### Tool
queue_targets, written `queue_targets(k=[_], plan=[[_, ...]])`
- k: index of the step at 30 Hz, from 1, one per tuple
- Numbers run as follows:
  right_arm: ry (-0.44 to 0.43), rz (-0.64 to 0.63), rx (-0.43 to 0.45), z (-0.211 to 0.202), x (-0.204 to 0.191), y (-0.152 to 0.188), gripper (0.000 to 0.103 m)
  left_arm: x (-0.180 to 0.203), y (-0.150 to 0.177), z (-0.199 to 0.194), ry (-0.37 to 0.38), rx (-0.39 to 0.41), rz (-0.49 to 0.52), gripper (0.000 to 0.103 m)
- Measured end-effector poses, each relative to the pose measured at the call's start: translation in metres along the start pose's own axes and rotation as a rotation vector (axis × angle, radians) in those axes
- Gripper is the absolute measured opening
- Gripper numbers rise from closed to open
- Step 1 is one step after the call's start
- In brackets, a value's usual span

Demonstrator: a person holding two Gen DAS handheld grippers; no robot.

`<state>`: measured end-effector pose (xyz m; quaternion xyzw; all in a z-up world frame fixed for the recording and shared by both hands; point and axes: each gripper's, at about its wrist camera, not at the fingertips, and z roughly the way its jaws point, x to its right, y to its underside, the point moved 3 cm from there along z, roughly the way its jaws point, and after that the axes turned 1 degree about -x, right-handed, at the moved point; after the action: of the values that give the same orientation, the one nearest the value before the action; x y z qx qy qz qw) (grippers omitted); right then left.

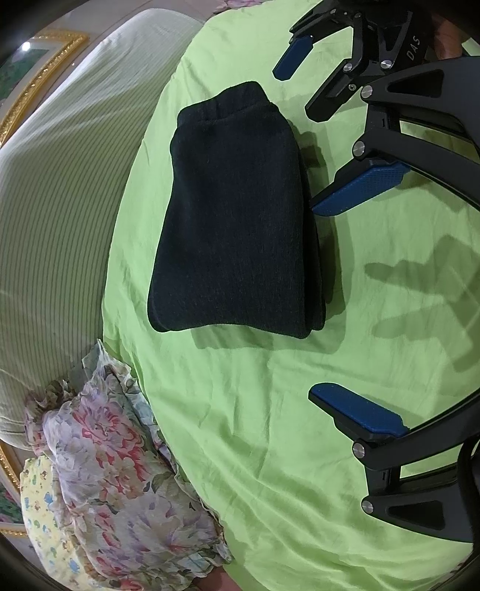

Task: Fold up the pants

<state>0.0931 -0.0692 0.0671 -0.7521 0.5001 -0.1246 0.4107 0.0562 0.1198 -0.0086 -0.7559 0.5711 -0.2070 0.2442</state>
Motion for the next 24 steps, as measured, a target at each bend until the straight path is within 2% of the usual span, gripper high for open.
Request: queue_targets(k=[24], plan=[[0.013, -0.001, 0.016, -0.0006, -0.0017, -0.0030, 0.092, -0.0055, -0.0045, -0.0095, -0.017, 0.032, -0.024, 0.093]])
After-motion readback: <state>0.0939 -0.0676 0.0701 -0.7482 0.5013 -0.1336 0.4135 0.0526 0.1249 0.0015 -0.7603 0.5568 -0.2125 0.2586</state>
